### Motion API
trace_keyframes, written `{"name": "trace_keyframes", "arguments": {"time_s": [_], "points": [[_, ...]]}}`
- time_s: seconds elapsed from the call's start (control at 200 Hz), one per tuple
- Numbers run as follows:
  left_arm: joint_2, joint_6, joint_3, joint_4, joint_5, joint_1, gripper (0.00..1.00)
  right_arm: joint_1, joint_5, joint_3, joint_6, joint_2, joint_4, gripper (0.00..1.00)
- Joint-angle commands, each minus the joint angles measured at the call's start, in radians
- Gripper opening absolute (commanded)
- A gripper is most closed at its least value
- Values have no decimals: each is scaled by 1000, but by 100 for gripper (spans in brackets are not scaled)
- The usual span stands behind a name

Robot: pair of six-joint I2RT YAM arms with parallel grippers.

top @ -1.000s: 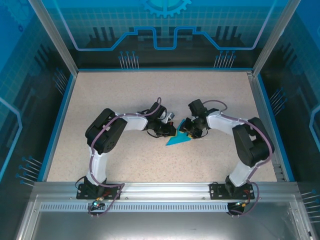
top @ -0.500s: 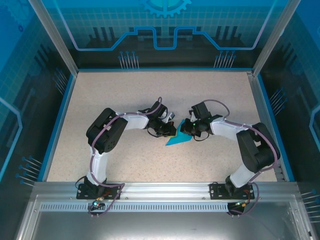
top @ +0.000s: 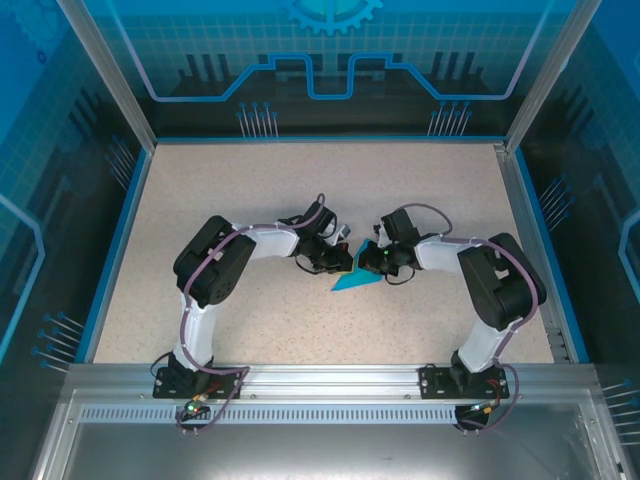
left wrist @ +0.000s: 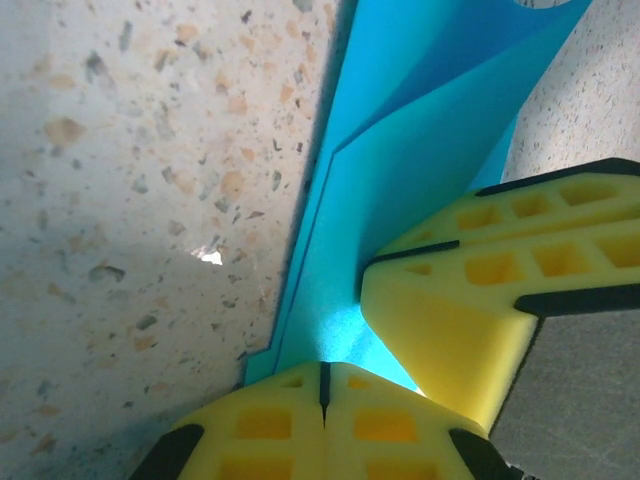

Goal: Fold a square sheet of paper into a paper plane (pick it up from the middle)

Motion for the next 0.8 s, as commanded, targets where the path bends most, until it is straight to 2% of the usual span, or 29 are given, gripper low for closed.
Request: {"name": "trace_keyframes", "arguments": {"time_s": [0.0,0.165,0.27,0.795], "points": [[60,36,-6,-124,-76,-16,1,-26,-26,-49,-41,36,51,8],[61,53,-7,-154,-91,-15,0,-46,-42,-94,-62,19,100,9],[66,69,-9,-161,-102,-15,0,-57,-4,-81,-85,-8,57,9],[69,78,-13,-180,-129,-16,0,-245,-39,8,-136,60,-16,9]]}}
